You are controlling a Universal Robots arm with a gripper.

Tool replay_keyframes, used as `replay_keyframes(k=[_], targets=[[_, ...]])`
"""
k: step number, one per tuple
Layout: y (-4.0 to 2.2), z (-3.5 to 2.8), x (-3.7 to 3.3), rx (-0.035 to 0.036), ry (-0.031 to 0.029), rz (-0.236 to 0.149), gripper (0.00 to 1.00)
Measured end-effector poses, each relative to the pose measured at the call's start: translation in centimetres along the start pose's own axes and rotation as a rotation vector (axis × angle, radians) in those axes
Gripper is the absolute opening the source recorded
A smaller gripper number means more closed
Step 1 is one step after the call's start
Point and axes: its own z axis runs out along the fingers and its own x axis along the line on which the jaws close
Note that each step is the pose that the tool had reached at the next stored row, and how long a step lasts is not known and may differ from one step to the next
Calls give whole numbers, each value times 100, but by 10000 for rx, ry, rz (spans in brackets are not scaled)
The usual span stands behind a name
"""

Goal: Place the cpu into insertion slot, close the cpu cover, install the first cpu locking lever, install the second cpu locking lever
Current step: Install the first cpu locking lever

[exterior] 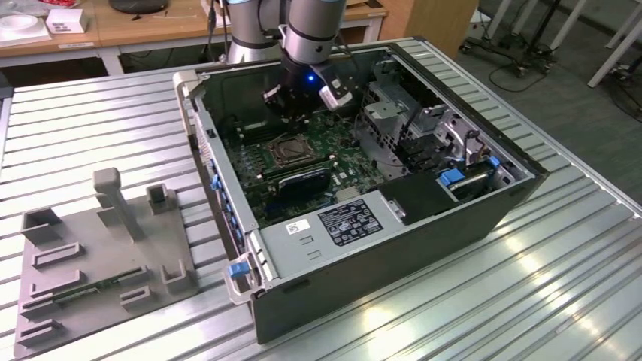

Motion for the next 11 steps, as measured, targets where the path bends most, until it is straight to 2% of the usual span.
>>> replay_keyframes(k=[11], targets=[[20,-138,11,-1,-2,0,11]])
